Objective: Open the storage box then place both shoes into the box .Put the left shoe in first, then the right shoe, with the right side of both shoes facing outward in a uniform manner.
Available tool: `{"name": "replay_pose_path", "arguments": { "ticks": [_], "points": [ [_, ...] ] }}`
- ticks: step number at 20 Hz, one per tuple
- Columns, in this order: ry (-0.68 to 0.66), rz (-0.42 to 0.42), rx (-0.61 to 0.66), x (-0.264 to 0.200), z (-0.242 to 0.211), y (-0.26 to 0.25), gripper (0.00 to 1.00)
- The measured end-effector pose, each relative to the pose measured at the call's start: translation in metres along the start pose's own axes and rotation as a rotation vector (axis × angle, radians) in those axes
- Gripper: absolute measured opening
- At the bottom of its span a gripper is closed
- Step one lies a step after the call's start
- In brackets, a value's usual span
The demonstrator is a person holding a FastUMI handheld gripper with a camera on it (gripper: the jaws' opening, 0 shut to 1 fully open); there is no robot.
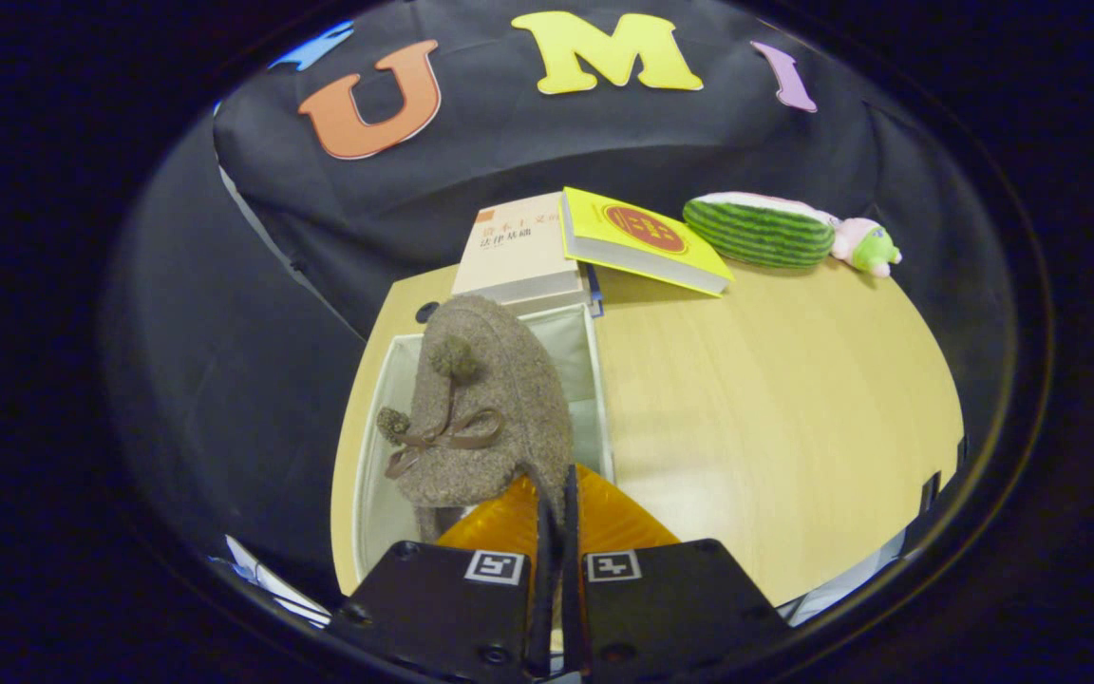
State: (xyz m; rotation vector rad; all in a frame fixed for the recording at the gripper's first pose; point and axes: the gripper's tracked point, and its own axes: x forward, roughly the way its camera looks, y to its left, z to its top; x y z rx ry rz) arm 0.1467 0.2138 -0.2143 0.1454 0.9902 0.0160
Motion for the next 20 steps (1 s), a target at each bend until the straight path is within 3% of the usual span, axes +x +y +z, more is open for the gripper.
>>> {"name": "replay_pose_path", "arguments": {
  "ticks": [1,3,4,5,6,8,12,14,15,16,20],
  "points": [
    [-0.007,0.000,0.006,0.001,0.001,-0.002,0.11],
    [-0.018,0.023,0.006,0.001,0.002,-0.002,0.21],
    [-0.041,0.019,-0.003,-0.003,0.008,-0.004,0.37],
    [-0.073,-0.002,-0.025,-0.009,0.014,-0.010,0.39],
    [-0.109,-0.026,-0.045,-0.015,0.022,-0.016,0.49],
    [-0.168,-0.054,-0.080,-0.029,0.033,-0.023,0.61],
    [-0.276,-0.057,-0.125,-0.060,0.055,-0.034,0.63],
    [-0.309,0.007,-0.156,-0.072,0.061,-0.026,0.69],
    [-0.310,0.047,-0.172,-0.080,0.059,-0.023,0.87],
    [-0.310,0.037,-0.161,-0.085,0.065,-0.032,1.00],
    [-0.381,0.011,-0.139,-0.109,0.070,-0.076,1.00]
  ]
}}
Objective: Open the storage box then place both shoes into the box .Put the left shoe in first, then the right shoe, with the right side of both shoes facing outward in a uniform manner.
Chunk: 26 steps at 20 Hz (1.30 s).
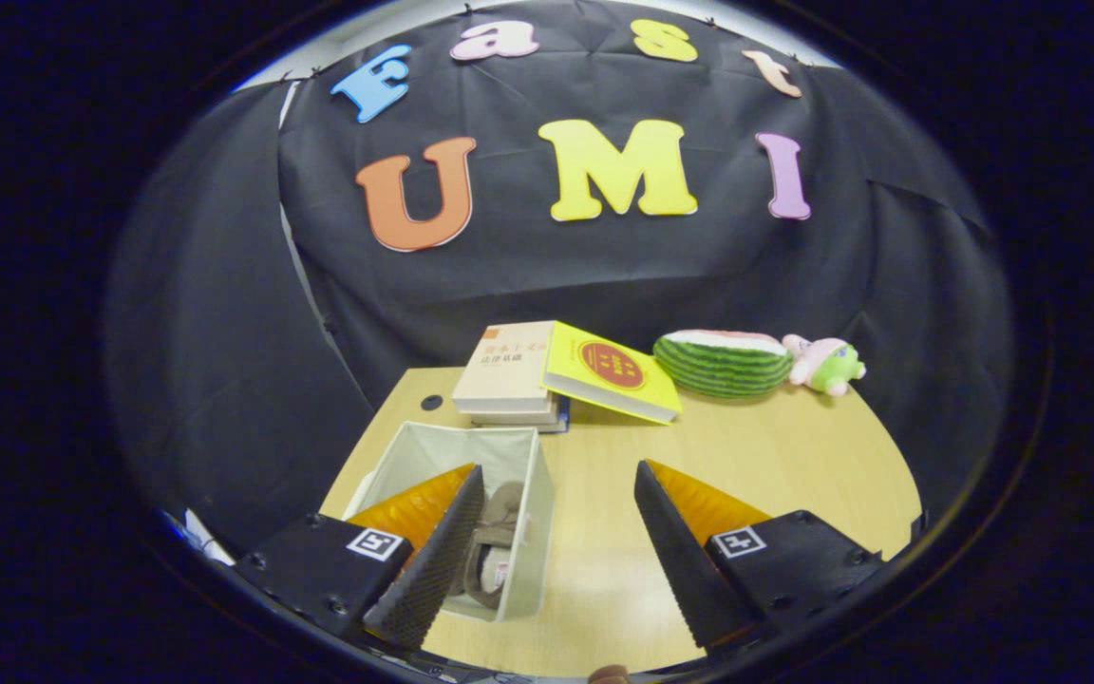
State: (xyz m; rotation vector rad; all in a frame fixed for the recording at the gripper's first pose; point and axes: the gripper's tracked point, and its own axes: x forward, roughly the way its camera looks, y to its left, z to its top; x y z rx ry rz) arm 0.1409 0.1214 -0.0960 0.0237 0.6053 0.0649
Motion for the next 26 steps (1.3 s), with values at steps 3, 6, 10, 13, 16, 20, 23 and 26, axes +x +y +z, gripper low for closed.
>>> {"name": "replay_pose_path", "arguments": {
  "ticks": [3,6,10,13,16,20,23,26],
  "points": [
    [-0.104,-0.028,-0.004,-0.019,0.022,-0.022,1.00],
    [-0.206,-0.078,-0.018,-0.046,0.038,-0.048,1.00],
    [-0.324,-0.096,-0.070,-0.081,0.047,-0.058,1.00],
    [-0.396,-0.111,-0.103,-0.106,0.041,-0.056,1.00],
    [-0.432,-0.086,-0.101,-0.129,0.023,-0.047,1.00],
    [-0.484,-0.137,-0.120,-0.164,0.013,-0.067,1.00],
    [-0.519,-0.106,-0.096,-0.186,0.011,-0.066,1.00],
    [-0.534,-0.112,-0.099,-0.197,0.009,-0.076,1.00]
  ]
}}
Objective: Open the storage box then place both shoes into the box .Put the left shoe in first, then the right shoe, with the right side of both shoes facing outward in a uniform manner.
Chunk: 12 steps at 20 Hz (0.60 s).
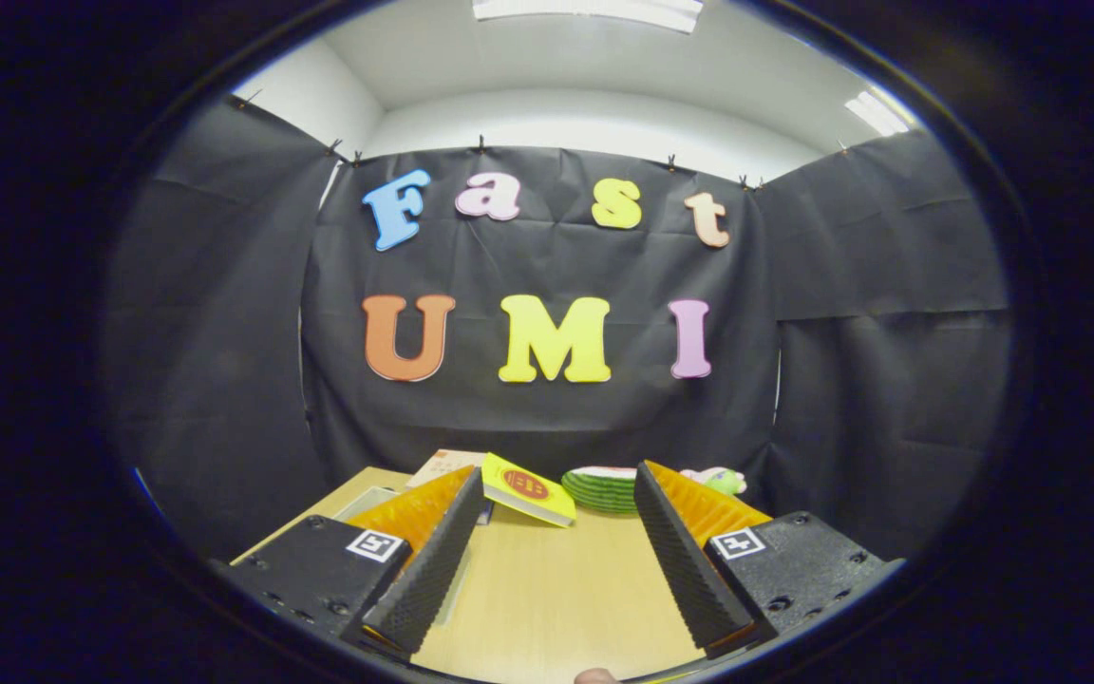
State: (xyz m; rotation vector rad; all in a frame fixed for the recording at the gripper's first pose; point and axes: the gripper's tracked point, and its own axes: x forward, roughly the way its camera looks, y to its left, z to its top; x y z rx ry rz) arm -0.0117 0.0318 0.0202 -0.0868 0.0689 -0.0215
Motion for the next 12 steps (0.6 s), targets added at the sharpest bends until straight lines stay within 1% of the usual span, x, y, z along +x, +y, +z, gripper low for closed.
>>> {"name": "replay_pose_path", "arguments": {
  "ticks": [4,12],
  "points": [
    [0.022,-0.006,0.030,-0.007,-0.006,-0.010,1.00],
    [0.028,-0.008,0.034,-0.018,-0.012,-0.018,1.00]
  ]
}}
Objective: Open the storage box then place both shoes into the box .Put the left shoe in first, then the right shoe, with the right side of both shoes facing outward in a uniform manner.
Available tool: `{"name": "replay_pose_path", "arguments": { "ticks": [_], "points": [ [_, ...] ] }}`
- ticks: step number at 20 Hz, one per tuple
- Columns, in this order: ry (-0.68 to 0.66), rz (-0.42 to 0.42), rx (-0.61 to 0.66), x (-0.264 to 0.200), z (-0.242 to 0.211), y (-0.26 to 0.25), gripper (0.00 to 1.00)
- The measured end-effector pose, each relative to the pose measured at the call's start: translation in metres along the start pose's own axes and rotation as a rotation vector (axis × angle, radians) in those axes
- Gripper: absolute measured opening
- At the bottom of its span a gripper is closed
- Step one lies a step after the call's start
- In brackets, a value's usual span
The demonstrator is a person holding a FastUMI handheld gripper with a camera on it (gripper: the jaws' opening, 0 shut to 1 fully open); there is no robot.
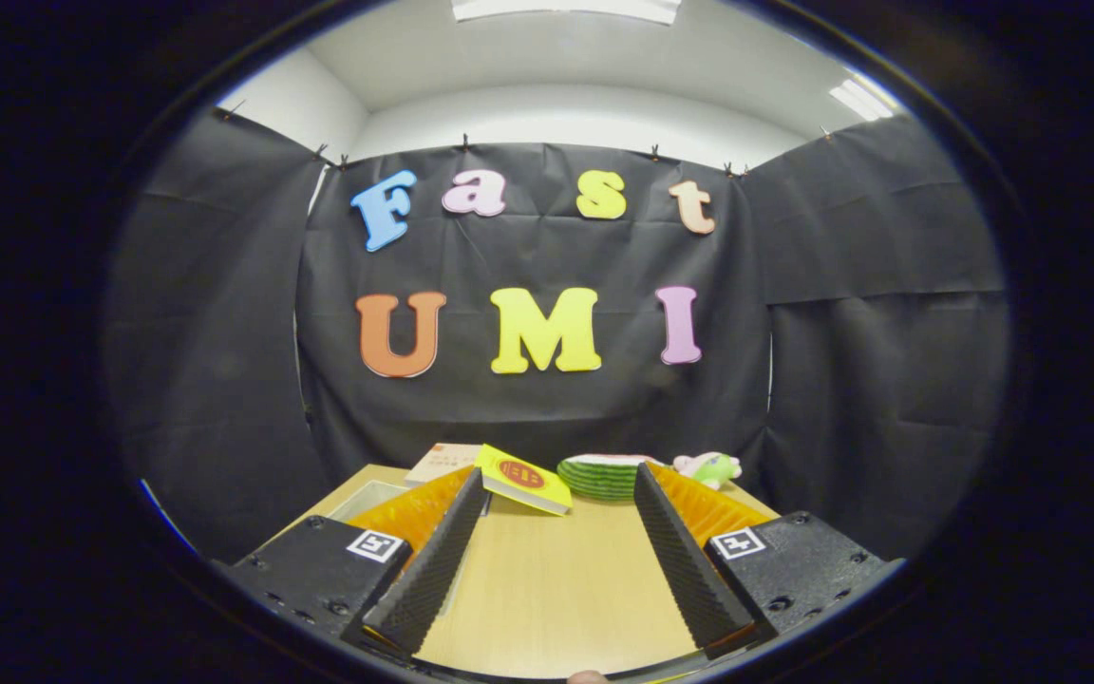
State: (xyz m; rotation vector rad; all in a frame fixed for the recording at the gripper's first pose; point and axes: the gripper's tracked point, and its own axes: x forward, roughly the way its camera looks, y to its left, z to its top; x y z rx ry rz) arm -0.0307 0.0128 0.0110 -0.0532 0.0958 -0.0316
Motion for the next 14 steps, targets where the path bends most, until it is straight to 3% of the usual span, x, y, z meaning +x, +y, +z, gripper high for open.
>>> {"name": "replay_pose_path", "arguments": {
  "ticks": [14],
  "points": [
    [-0.019,-0.010,0.027,-0.009,-0.003,-0.013,1.00]
  ]
}}
